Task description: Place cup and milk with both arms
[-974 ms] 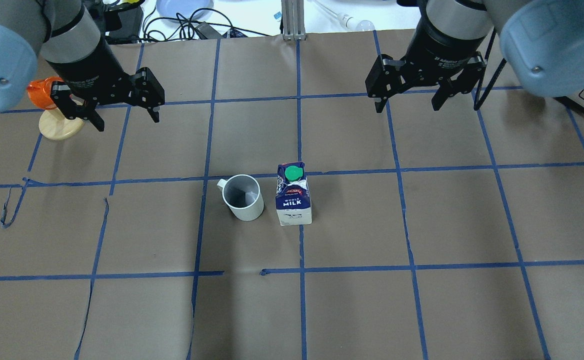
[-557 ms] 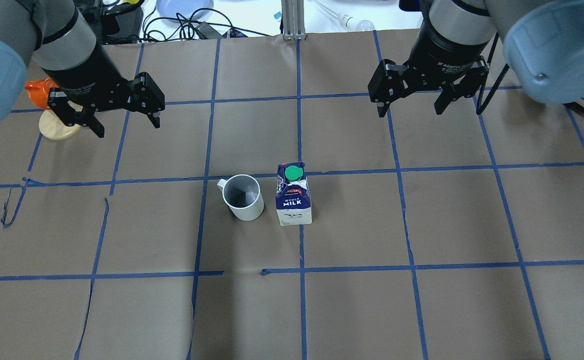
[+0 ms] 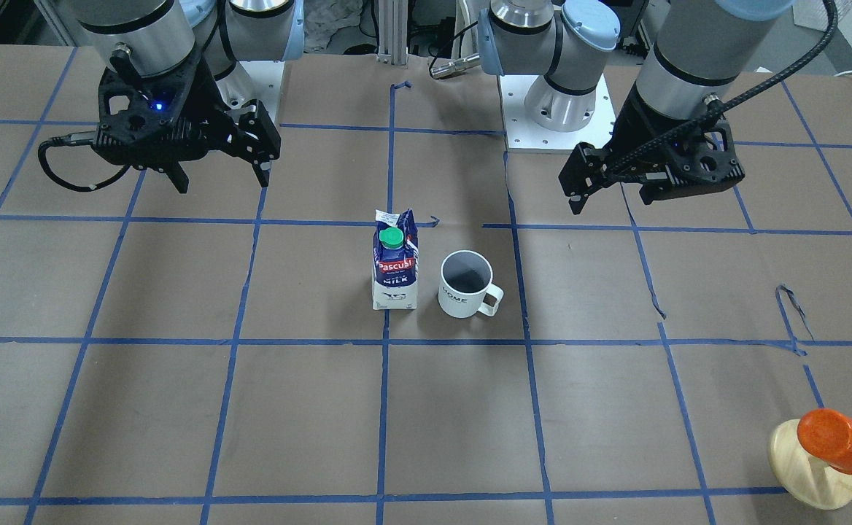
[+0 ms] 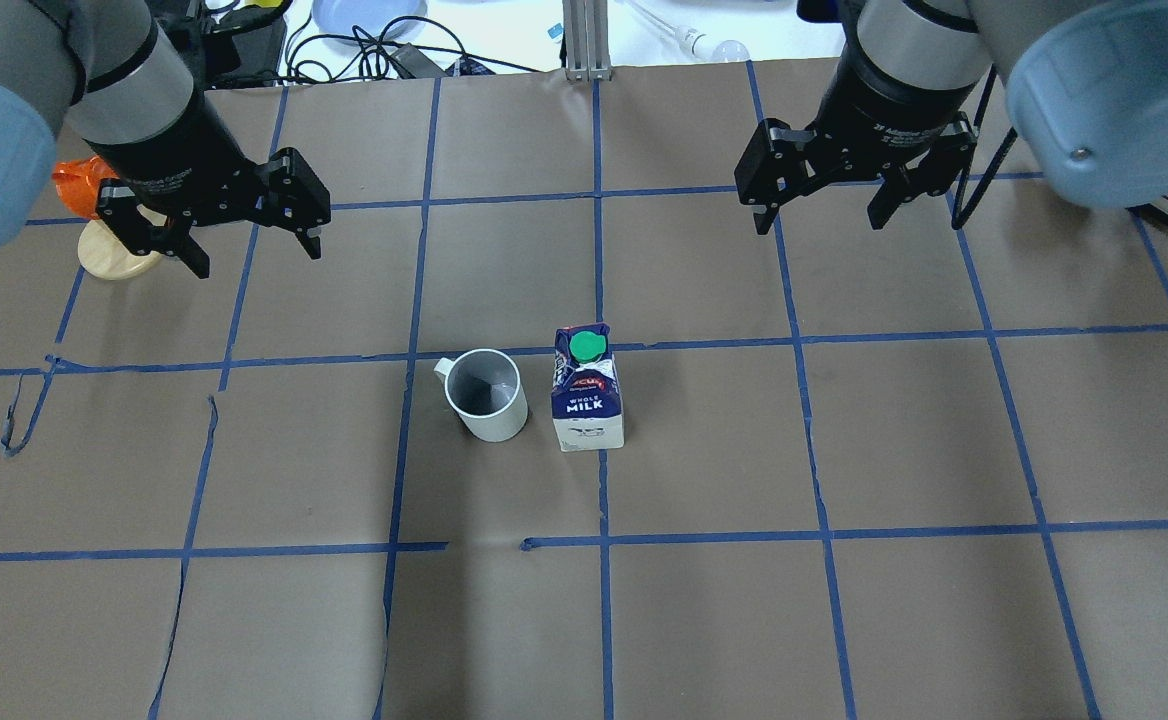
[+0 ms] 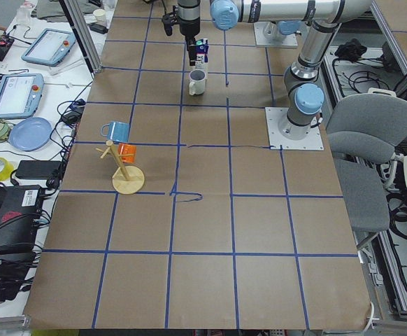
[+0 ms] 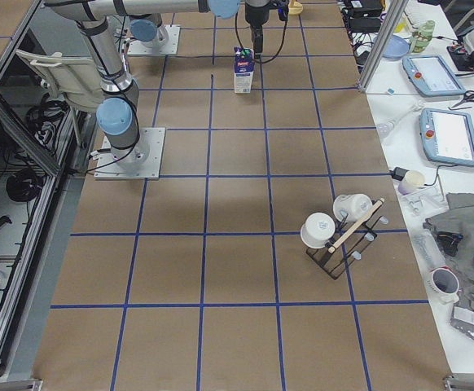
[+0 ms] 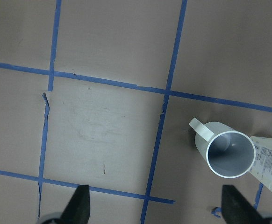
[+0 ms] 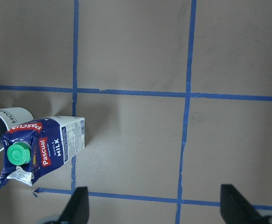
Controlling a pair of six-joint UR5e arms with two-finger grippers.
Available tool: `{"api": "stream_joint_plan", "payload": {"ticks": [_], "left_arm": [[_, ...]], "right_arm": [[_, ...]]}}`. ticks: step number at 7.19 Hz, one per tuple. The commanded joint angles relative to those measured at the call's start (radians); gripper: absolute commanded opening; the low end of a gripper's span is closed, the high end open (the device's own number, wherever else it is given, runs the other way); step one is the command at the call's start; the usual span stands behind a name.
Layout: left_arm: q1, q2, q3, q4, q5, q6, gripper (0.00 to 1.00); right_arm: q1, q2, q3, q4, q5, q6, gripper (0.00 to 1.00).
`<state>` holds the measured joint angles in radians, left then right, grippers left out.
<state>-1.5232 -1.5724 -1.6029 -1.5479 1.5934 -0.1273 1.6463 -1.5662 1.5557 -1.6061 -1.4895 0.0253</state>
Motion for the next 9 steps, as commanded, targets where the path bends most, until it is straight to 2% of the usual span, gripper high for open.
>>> {"api": "stream_joint_plan", "payload": {"ticks": [1,9], "left_arm": [[0.0,0.0,0.0,0.0,-0.001,0.0,1.0],[0.0,-0.005,-0.002,-0.001,-0.001,-0.003,1.0]], "right_arm": [[0.0,0.0,0.0,-0.002,-0.036,-0.001,1.0],[0.0,0.0,0.001,-0.003,-0.048,-0.001,1.0]]}}
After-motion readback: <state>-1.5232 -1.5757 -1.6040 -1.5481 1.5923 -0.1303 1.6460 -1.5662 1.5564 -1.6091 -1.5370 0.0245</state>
